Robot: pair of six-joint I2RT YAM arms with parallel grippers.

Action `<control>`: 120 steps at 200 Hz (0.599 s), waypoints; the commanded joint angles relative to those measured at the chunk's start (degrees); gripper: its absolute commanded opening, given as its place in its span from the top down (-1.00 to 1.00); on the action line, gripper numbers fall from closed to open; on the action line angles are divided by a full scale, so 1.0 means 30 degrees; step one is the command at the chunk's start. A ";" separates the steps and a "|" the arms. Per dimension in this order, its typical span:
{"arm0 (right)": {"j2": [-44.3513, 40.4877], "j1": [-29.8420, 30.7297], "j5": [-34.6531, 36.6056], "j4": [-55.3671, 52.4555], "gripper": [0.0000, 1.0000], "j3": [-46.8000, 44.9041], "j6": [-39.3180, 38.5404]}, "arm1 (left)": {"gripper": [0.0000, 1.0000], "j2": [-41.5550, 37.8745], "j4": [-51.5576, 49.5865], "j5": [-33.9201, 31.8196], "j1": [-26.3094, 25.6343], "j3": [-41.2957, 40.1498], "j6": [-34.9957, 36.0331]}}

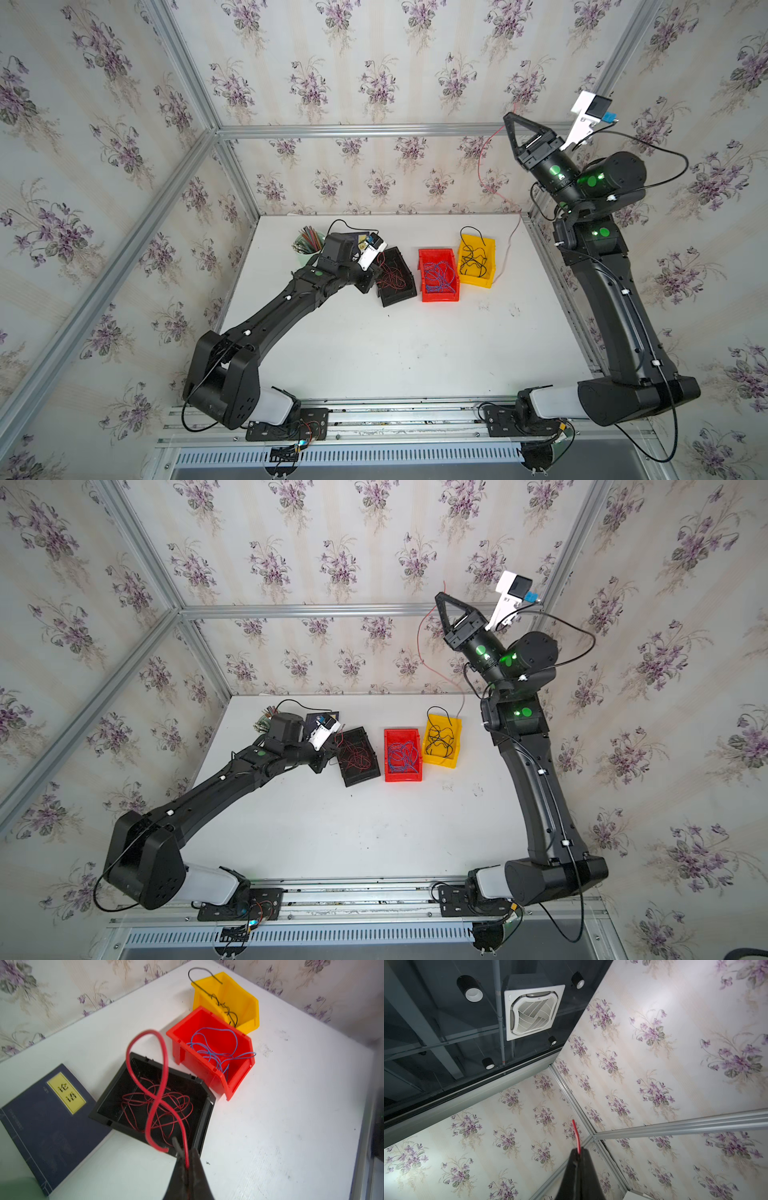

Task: Untangle and sort cables by color
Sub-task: Place the cable in the bin.

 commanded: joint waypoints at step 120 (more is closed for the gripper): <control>-0.1324 0.0339 -0.0855 0.1116 1.00 -0.3141 0.0622 | 0.92 0.7695 0.4292 0.1666 0.0483 0.3535 -0.2091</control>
